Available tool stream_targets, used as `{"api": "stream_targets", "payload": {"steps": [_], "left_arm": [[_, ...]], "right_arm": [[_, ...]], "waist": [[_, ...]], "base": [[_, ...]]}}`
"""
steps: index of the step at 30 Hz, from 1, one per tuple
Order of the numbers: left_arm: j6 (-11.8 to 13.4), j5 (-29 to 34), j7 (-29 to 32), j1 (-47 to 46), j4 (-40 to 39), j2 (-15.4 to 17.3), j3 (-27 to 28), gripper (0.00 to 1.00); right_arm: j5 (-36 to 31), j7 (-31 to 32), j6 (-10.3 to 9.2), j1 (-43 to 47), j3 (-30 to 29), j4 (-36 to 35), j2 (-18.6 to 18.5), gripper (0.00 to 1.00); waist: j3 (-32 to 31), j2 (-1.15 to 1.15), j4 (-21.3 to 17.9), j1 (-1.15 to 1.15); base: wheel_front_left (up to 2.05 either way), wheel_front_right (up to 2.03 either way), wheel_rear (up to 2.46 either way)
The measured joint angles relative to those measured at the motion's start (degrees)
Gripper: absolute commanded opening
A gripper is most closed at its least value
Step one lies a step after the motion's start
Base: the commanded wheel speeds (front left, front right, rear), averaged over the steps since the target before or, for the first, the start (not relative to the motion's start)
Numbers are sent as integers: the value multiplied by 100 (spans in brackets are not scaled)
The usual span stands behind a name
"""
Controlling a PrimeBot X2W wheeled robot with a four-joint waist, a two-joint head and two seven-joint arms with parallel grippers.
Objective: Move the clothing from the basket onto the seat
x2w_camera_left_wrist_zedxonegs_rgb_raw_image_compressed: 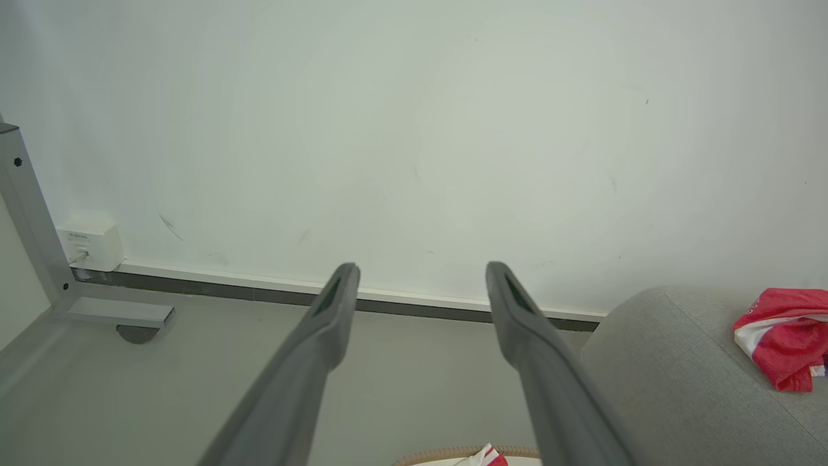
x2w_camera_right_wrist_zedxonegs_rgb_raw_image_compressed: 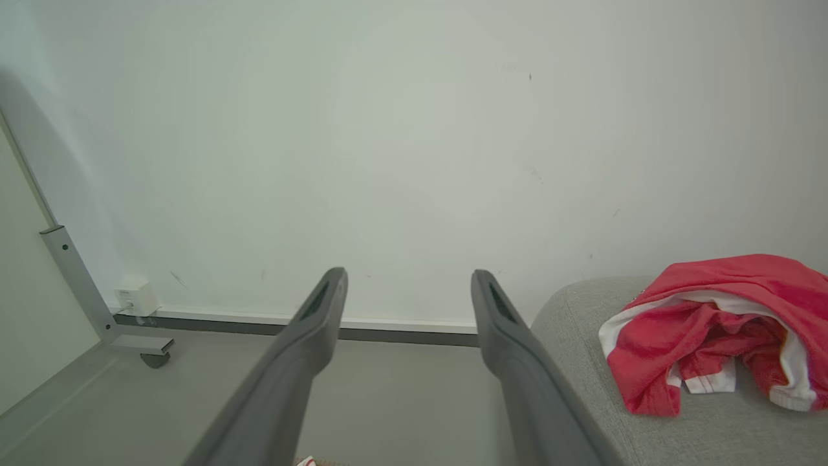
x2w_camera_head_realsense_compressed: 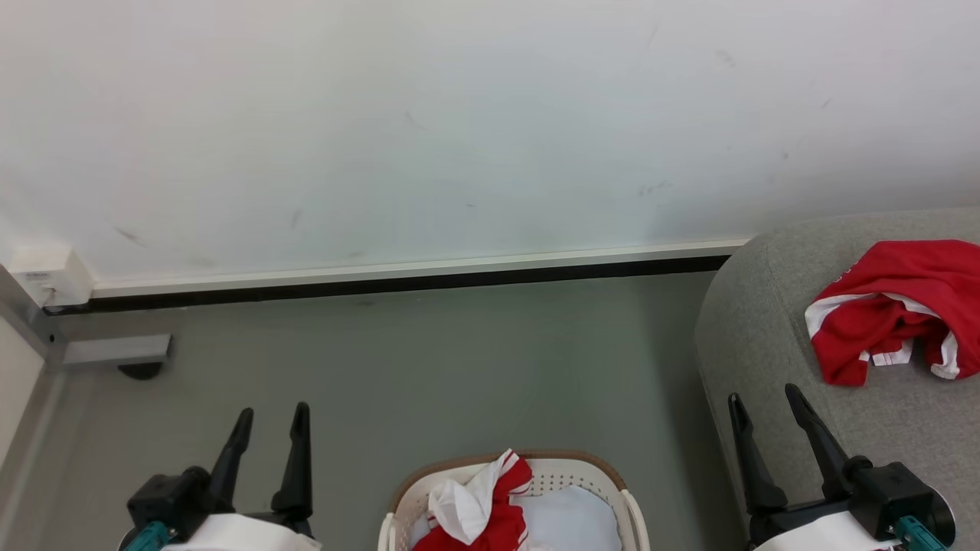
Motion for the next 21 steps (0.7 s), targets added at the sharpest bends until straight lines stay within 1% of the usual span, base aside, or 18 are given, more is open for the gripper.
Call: {"api": "stream_targets", "payload": {"steps": [8,13,16,21], "left_arm": [[-29,56,0,-54,164,-21,-153,100],[-44,97,0,-196,404,-5,-435,100],[-44,102,0,-327,622,71,-676,100],[-44,168,67,-569,1146,326,-1217,100]], "right_arm": [[18,-1,0,-14,-26,30,-1,100],[18,-2,0,-37,-60,25,3,100],[16,-9,0,-95,-98,11,5,100],[16,-10,0,-141,-188,-33,18,100]], "waist": [[19,0,-160,0],[166,0,-345,0],[291,0,-483,0],[525,0,-758,0]], "base": [[0,0,0],[0,0,0],[0,0,0],[0,0,0]]}}
